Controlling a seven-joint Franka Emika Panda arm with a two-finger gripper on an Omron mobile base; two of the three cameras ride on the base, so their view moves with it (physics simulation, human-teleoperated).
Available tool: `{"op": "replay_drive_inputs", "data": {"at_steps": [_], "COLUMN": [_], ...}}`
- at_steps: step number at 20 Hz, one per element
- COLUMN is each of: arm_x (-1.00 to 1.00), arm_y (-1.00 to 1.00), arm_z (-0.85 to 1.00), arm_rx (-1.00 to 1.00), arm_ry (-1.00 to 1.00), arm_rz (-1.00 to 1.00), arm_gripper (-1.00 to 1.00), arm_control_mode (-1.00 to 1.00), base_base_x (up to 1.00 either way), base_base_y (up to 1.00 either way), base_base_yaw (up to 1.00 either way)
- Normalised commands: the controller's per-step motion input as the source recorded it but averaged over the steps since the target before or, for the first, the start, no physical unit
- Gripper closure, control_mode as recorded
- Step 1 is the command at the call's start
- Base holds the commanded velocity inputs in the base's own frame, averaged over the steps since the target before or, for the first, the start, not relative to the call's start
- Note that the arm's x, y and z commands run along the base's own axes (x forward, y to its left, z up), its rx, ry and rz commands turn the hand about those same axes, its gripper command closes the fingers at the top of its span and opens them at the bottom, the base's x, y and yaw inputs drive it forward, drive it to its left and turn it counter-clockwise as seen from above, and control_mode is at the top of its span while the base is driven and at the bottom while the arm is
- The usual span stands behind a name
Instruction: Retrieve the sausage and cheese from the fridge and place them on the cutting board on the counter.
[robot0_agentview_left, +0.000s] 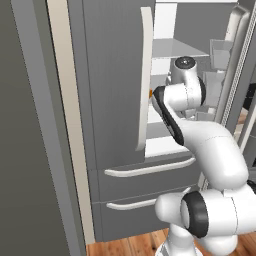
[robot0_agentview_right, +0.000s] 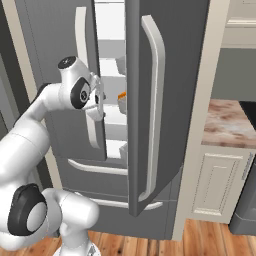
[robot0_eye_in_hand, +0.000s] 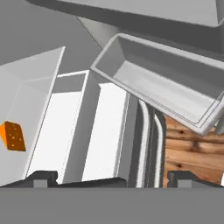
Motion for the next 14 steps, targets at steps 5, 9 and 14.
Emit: {"op": "replay_drive_inputs", "data": {"at_steps": [5, 9, 14], "arm_x": [0.00, 0.00, -0.05], "arm_y": [-0.28, -0.45, -0.49], "arm_z": [-0.10, -0.04, 0.00], "arm_rx": [0.11, 0.04, 0.06], "arm_ry": [0.00, 0.00, 0.00], "arm_rz": [-0.26, -0.21, -0.13], "arm_gripper": [-1.00, -1.00, -1.00], "arm_control_mode": [-1.00, -1.00, -1.00], "base_base_x": [0.00, 0.00, 0.00], "base_base_y": [0.00, 0.00, 0.00], "base_base_yaw": [0.00, 0.00, 0.00]}}
